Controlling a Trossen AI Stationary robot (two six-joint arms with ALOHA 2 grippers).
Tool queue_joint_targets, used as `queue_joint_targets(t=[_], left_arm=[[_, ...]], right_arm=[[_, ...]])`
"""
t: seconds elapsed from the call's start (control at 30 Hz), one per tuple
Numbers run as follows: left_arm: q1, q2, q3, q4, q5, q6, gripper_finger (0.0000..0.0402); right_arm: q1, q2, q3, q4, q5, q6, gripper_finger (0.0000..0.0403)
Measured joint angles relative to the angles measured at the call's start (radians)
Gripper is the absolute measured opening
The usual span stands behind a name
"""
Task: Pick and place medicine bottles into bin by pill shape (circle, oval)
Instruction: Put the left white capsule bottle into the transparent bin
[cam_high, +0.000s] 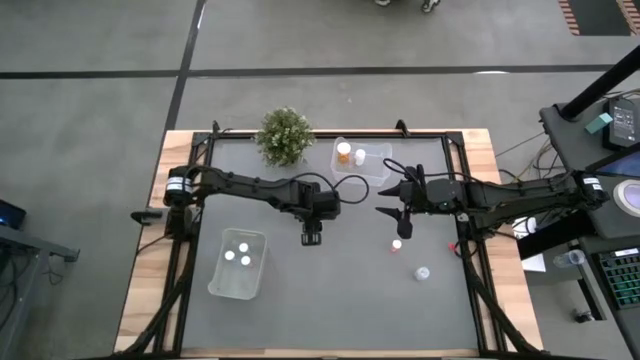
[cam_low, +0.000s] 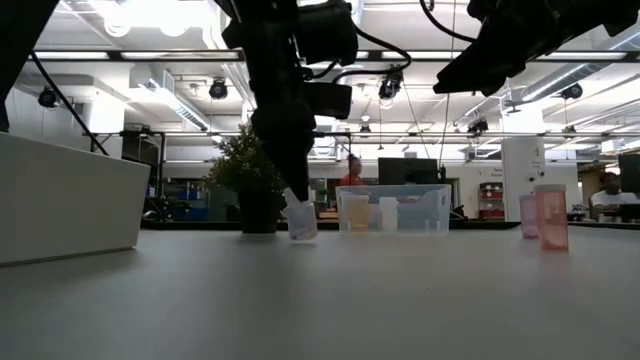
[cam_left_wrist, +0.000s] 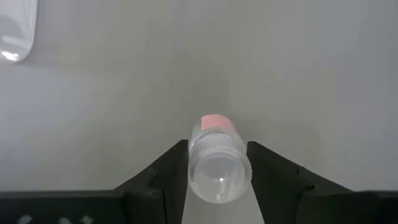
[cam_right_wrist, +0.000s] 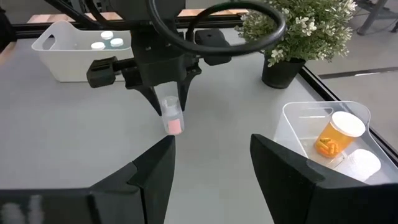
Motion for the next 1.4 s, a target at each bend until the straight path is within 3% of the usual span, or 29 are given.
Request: queue_joint_targets(t=[0.4, 0.63, 0.8, 1.07, 1.2, 1.4], left_arm=[[0.000, -0.019, 0.000, 0.007, -0.008, 0.051, 0.0214], [-0.012, -0.118, 0.000, 0.005, -0.031, 0.050, 0.0219], [-0.060, -0.204, -0.012, 0.037, -0.105, 0.072, 0.0219], [-0.152, -0.365, -0.188, 0.403, -0.132, 0.253, 0.0219], [-0.160, -0.472, -0.307, 0.556, -0.133, 0.323, 0.0219], [-0.158, -0.649, -0.515, 0.777, -0.167, 0.374, 0.0219]], right_arm=[[0.000, 0.000, 0.000, 0.000, 0.000, 0.035, 0.0201], [0.000, 0.001, 0.000, 0.003, 0.000, 0.087, 0.0201], [0.000, 0.003, 0.000, 0.004, 0.000, 0.133, 0.0201], [0.000, 0.126, 0.000, 0.135, 0.000, 0.136, 0.0201], [0.000, 0.221, 0.003, 0.253, 0.000, 0.113, 0.0201], [-0.003, 0.360, 0.085, 0.267, 0.001, 0.095, 0.0201]])
